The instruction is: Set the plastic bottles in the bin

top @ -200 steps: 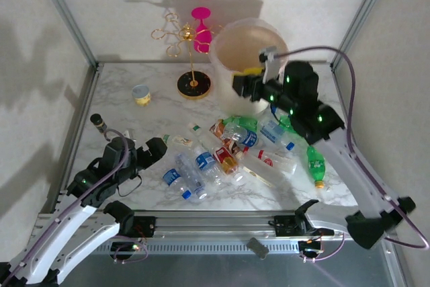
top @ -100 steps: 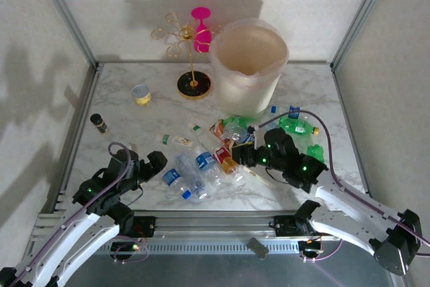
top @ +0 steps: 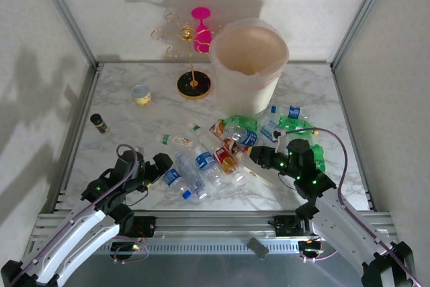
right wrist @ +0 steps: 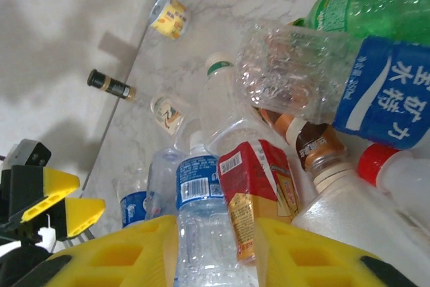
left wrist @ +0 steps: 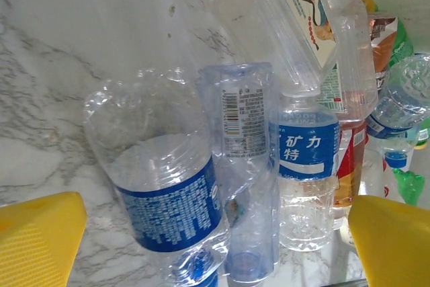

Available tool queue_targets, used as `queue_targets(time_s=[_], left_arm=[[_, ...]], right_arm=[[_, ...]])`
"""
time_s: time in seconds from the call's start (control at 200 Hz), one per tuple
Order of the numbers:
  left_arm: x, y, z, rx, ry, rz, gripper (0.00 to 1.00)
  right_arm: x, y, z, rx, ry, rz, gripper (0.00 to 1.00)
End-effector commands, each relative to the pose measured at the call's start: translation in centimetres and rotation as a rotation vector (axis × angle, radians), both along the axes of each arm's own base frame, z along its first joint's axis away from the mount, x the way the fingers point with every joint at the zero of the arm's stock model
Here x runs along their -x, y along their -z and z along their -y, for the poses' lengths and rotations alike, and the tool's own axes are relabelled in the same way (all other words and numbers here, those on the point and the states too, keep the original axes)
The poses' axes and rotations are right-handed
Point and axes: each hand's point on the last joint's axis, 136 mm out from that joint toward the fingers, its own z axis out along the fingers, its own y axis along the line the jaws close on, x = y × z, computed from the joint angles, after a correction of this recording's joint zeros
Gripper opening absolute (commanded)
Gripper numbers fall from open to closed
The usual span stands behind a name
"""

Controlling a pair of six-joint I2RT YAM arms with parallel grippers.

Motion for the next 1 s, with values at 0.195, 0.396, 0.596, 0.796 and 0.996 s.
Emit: queue_targets(time_s=[0.195,0.396,0.596,0.796,0.996], left_arm=[[0.6,2.9,0.2,0.021,-0.044,-0.121,0.89],[0.5,4.6,-1.2,-0.107,-0.075,-0.186,0.87],[-1.0,5.5,-1.2,-0.166,-0.079,-0.191,0.83],[-2.7,5.5,0.0,-0.137,-0.074,-0.163,0.79],[-3.9,5.5,0.6,-0.130,-0.070,-0.145,0.76]], right_arm=[[-0.2,-1.8,1.0,0.025,0.045,0.026,0.33],[0.0,-1.9,1.2,0.020,0.048,0.036,0.33],[-0.1,-2.2,1.9,0.068,0.076,0.051,0.33],[0.0,-2.9,2.1,0.086,0.073,0.060,0.34],[0.0,-3.3,1.9,0.091,0.062,0.062,0.35]])
